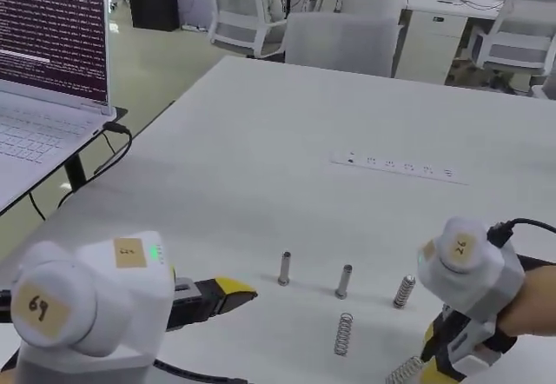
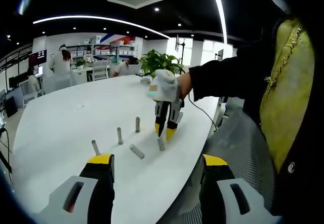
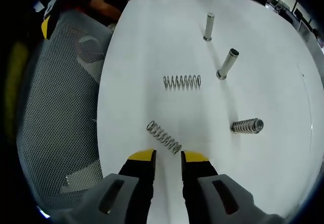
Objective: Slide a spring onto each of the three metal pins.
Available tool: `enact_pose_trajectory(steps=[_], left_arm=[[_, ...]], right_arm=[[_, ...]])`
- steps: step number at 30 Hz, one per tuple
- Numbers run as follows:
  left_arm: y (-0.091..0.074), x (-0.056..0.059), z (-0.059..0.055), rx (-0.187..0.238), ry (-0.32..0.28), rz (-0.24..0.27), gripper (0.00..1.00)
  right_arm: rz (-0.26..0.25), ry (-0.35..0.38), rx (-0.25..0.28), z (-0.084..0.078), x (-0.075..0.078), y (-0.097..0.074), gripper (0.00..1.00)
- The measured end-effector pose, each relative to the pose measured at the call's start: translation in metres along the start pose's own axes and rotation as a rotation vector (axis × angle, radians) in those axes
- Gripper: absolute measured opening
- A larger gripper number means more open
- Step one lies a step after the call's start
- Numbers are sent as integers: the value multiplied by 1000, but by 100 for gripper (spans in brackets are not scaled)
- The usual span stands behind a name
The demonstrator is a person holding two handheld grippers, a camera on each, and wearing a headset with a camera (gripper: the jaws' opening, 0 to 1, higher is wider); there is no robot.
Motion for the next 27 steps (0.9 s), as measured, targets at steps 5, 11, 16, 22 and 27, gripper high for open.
enact_pose_trajectory(steps=[5,11,16,22,27], left_arm=[[0,0,1,0,2,0,64],[-1,0,1,4,1,5,64],[-1,0,1,5,-1,8,64],[-2,0,1,7,0,10,64],[-2,0,2,9,1,6,63]], right_arm=[[-5,-58,31,4,2,0,20],[32,-125,16,4,-6,8,21],[26,-159,15,4,-8,13,18],[3,-191,4,3,-6,13,10],[-5,-203,-2,4,-5,13,9]])
Point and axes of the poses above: the centre of the closed fingertips' face, and the gripper's own axes: y roughly forward along the fingers, x roughly to its right, z roughly out of its top, the point moved 8 cm from there along -y, roughly backward along the fingers, and after that the axes turned 14 degrees about -z, right-handed, at the moved point
